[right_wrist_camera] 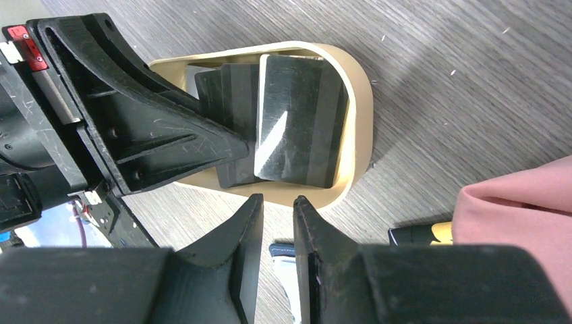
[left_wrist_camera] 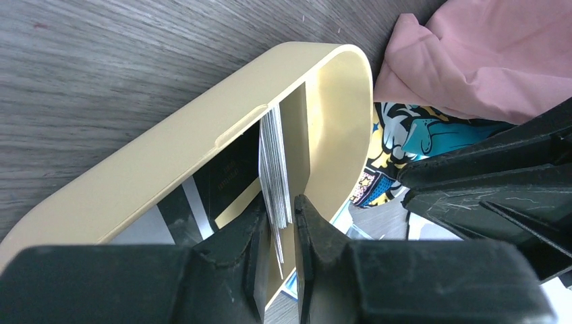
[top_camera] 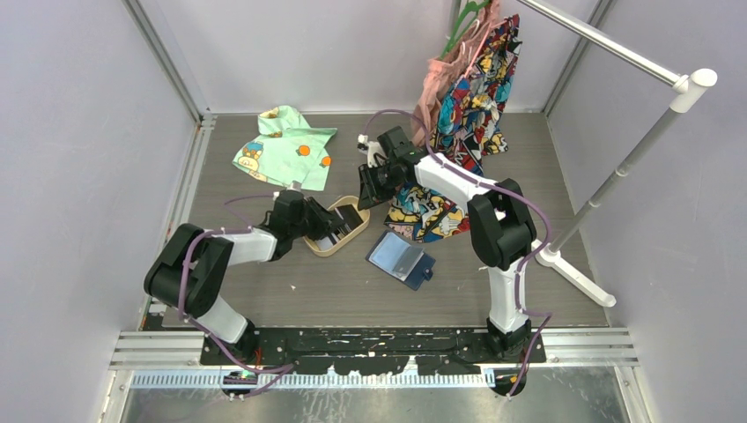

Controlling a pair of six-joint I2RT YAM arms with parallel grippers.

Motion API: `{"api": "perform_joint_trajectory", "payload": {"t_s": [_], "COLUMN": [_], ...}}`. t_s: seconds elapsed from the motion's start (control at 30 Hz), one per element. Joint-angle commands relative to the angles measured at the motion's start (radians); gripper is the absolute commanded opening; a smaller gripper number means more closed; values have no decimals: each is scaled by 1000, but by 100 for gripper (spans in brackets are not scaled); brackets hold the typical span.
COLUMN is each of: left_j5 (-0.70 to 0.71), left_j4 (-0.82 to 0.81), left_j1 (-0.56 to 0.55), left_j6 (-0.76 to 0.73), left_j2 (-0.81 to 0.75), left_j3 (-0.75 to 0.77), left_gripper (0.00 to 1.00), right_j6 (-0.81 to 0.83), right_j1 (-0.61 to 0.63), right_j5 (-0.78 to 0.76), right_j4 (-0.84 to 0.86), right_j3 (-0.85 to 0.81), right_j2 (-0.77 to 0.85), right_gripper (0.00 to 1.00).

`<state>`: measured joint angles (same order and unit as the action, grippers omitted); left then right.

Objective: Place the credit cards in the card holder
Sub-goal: Pick up the credit card from the storage box.

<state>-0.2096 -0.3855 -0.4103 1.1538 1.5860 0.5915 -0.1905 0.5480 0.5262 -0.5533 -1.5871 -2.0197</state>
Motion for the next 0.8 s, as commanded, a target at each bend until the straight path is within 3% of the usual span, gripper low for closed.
{"api": "perform_joint_trajectory", "payload": {"t_s": [0.0,0.77], "left_j5": [20,38], "left_j4": [-33,38], "left_j1": [7,13], "left_j6": [9,2], "left_j2": [-45,-103], "left_j3": [-7,-34], "left_gripper": [19,16], "right_j6": [2,4], "right_j1": [4,5], "right_j5": [17,17], "right_j4": [23,22], "right_j3": [-5,-1], "right_j2": [73,80], "right_gripper": [29,29]}}
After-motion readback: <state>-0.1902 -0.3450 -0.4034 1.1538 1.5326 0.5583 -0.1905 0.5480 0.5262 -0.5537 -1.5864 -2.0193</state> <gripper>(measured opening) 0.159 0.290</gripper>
